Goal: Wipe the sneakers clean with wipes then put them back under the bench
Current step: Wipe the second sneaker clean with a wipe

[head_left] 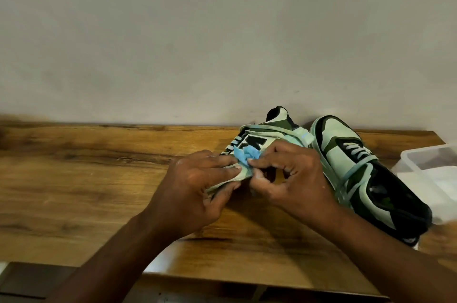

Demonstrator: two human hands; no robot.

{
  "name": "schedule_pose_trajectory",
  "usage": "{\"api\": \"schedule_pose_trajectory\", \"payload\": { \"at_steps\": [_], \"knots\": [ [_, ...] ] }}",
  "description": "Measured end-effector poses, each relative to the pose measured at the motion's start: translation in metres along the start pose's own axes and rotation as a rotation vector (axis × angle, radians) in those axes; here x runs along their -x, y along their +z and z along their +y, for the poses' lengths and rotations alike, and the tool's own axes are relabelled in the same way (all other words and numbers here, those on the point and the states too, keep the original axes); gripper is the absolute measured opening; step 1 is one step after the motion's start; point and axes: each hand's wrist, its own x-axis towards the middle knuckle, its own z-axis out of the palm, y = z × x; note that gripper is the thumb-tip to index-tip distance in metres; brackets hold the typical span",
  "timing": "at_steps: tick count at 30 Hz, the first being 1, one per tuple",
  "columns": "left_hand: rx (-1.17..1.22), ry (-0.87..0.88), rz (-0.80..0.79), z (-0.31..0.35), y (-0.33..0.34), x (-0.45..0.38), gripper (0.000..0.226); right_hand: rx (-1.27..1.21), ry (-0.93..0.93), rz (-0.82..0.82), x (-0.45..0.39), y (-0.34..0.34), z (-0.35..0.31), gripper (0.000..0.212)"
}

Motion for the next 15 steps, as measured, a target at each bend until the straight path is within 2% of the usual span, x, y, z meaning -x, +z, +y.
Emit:
{"api": "schedule_pose_trajectory", "payload": {
  "at_steps": [3, 7, 10, 13, 15],
  "knots": [
    [0.013, -0.018, 0.009, -0.004, -0.001, 0.000, 0.028, 0.167, 0.129, 0.131, -0.006, -0.018, 0.022, 0.012],
    [0.024, -0.006, 0.002, -0.002, 0.000, 0.000, 0.026, 0.247, 0.227, 0.235, -0.006, -0.016, 0.029, 0.022],
    [0.021, -0.012, 0.001, -0.001, 0.002, 0.000, 0.025, 0.138, 0.160, 0.175, -0.002, 0.002, 0.012, 0.025],
    [0.008, -0.026, 0.012, -0.001, 0.002, 0.001, 0.025, 0.024, 0.001, 0.080, 0.006, 0.011, -0.002, 0.019],
    [0.018, -0.023, 0.005, -0.002, 0.000, 0.002, 0.026, 0.062, -0.042, 0.051, 0.010, 0.006, 0.001, 0.015]
  ]
}}
